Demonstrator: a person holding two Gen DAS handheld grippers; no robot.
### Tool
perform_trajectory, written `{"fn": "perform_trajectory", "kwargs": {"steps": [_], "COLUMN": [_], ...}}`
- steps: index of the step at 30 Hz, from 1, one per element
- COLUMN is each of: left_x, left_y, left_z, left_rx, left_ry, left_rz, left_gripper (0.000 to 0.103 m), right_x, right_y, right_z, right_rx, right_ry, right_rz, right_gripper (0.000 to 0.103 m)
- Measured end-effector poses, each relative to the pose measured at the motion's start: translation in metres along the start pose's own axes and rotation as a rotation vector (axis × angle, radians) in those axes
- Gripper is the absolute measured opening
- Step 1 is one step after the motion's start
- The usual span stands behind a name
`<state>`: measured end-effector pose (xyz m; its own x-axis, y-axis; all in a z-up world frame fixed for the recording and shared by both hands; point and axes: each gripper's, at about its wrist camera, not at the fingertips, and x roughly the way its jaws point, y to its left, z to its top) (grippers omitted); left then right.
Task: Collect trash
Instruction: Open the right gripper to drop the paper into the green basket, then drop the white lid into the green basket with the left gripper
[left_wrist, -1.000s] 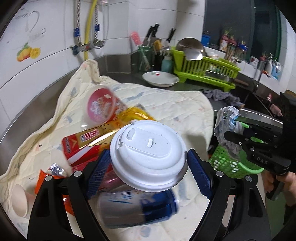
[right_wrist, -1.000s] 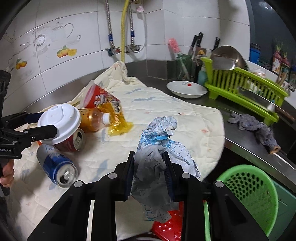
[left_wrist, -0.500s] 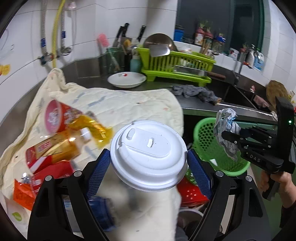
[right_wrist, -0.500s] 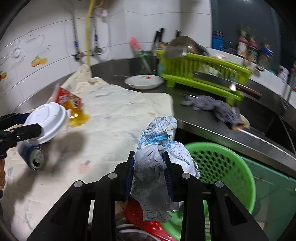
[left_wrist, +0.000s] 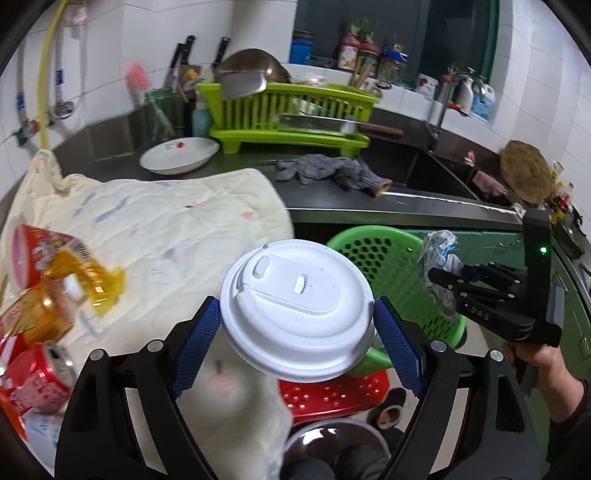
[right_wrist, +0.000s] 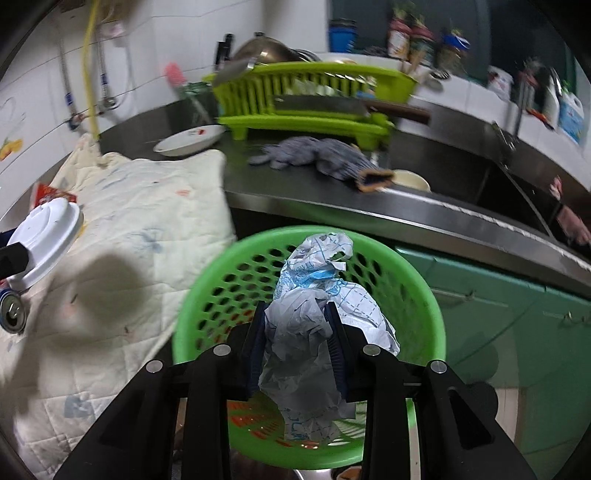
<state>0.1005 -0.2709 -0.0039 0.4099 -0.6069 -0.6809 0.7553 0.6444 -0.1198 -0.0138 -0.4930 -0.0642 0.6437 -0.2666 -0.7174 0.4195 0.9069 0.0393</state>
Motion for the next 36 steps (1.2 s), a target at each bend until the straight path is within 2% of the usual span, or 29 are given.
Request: {"fn": "perform_trajectory", "kwargs": {"steps": [3, 5, 7, 9, 22, 26, 31, 36], "left_x": [0.014, 0.021, 0.027, 0.035, 0.073, 0.094, 0.115, 0.121], "left_y": [-0.014, -0.021, -0.029, -0.036, -0.072, -0.086, -0.094, -0.097], "left_z": [0.003, 0.006, 0.008, 0.010, 0.016, 0.014, 0.011, 0.007], "left_rx": [0.013, 0.021, 0.031, 0.039, 0.079, 0.082, 0.072, 0.056], "left_ry": [0.016, 0.024, 0.031, 0.040, 0.076, 0.111, 0.148, 0.153], "left_rz": [-0.020, -0.030, -0.038, -0.047, -0.076, -0.090, -0.099, -0.110], "left_gripper": [0.083, 0.083, 0.083, 0.083, 0.083, 0.083, 0.085, 0.086], "right_x": [0.006, 0.008, 0.007, 0.005, -0.025, -0.039, -0.049, -0.055], "right_y": [-0.015, -0.023, -0.029, -0.033, -0.044, -0.049, -0.058, -0.062], "right_z": [-0.002, -0.004, -0.006, -0.007, -0.008, -0.012, -0.018, -0.022], "right_rx": [0.030, 0.052, 0.072, 0.082, 0.081, 0.083, 0.094, 0.106], "right_ry": [0.013, 0.019, 0.015, 0.007, -0.047, -0.068, -0.076, -0.078], "right_rz": [-0.006, 0.001, 0.004, 0.010, -0.014, -0.026, -0.032, -0.036], "right_gripper": [0.032, 0.038, 0.049, 0.053, 0.061, 0.064, 0.064, 0.065]}}
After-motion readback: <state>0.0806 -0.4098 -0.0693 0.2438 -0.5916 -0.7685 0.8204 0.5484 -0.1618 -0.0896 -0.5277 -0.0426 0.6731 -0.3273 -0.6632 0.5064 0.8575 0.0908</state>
